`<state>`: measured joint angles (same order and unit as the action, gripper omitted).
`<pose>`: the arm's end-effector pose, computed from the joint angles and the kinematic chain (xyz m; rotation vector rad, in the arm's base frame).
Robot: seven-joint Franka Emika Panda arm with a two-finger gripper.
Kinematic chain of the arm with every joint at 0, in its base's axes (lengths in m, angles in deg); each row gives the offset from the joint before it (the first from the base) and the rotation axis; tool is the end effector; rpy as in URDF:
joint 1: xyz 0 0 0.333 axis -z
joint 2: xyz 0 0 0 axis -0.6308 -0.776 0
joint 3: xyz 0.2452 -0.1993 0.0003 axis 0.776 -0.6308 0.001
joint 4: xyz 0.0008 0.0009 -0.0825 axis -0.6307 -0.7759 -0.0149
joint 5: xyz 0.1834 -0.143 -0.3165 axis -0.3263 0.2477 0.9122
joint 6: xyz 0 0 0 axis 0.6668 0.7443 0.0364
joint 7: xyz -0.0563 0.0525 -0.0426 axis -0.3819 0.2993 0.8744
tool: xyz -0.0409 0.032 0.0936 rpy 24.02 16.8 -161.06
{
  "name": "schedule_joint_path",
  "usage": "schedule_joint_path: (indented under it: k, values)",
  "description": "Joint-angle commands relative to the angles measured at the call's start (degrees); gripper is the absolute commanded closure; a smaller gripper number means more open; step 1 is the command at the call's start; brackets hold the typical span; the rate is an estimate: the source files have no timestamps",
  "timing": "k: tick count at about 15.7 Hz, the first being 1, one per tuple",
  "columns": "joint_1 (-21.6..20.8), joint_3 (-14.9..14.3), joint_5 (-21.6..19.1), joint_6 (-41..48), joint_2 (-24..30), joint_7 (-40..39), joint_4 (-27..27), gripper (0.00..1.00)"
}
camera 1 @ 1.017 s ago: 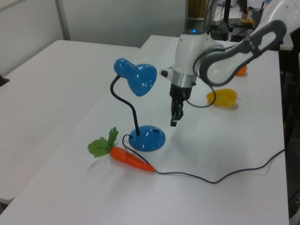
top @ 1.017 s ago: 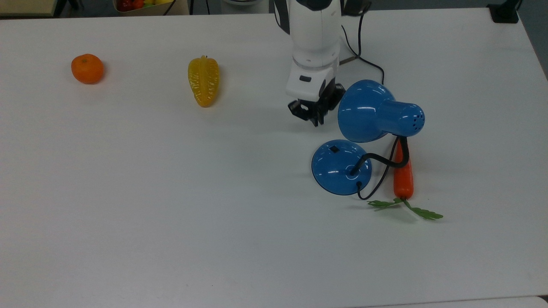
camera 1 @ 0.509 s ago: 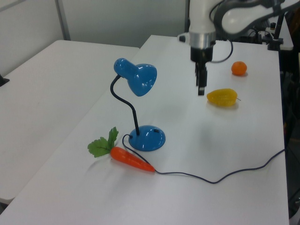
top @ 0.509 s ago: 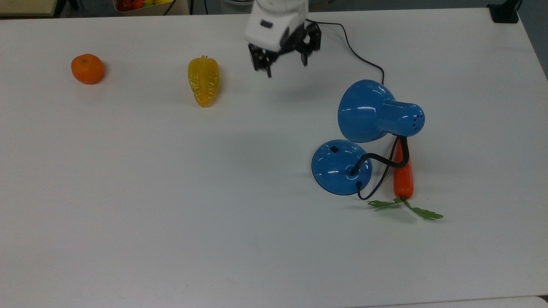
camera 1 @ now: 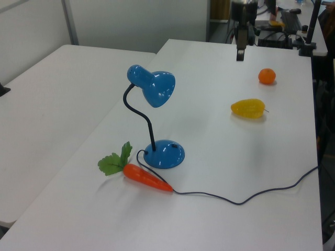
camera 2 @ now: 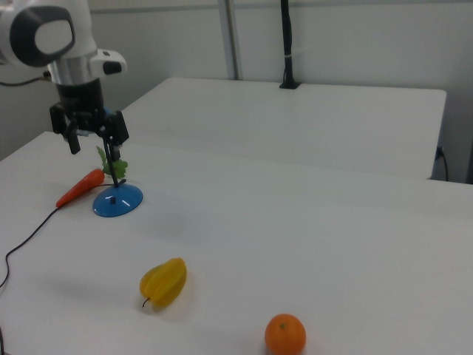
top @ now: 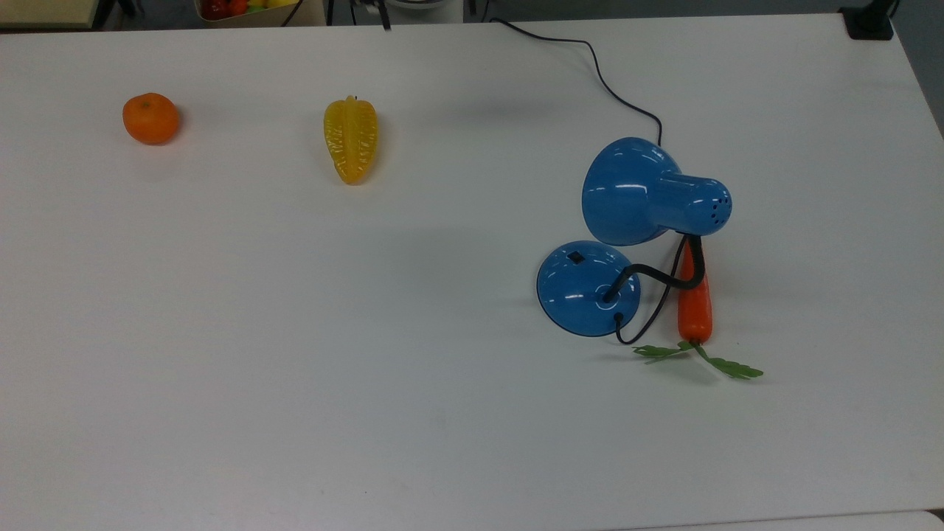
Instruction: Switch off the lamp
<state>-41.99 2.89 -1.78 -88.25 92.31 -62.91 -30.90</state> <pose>0.5395 0.0719 0.5961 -3.0456 -0.3062 0.0369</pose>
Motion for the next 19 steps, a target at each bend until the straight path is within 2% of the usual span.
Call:
schedule_joint_path:
  k: [1, 3, 6, 8, 12, 13, 19]
  values:
    - [0.77, -0.67, 0.75, 8.19, -0.61, 9.46, 7.82, 0.00]
    - [0.51, -2.33, 0.75, 9.44, -0.17, 11.68, 9.15, 0.00]
    - [-2.46, -6.81, 0.04, 6.99, -0.17, 10.19, 8.89, 0.00]
    - [-3.44, -8.57, -0.13, 3.48, 0.00, 5.74, 8.11, 0.00]
    - [-4.75, -10.77, -0.13, -0.84, -0.17, -3.07, 6.88, 0.00]
    - [-5.63, -11.47, -0.13, -1.54, -0.17, -2.91, 6.52, 0.00]
    - [-5.90, -11.31, -0.13, -1.81, -0.35, -2.47, 6.17, 0.00]
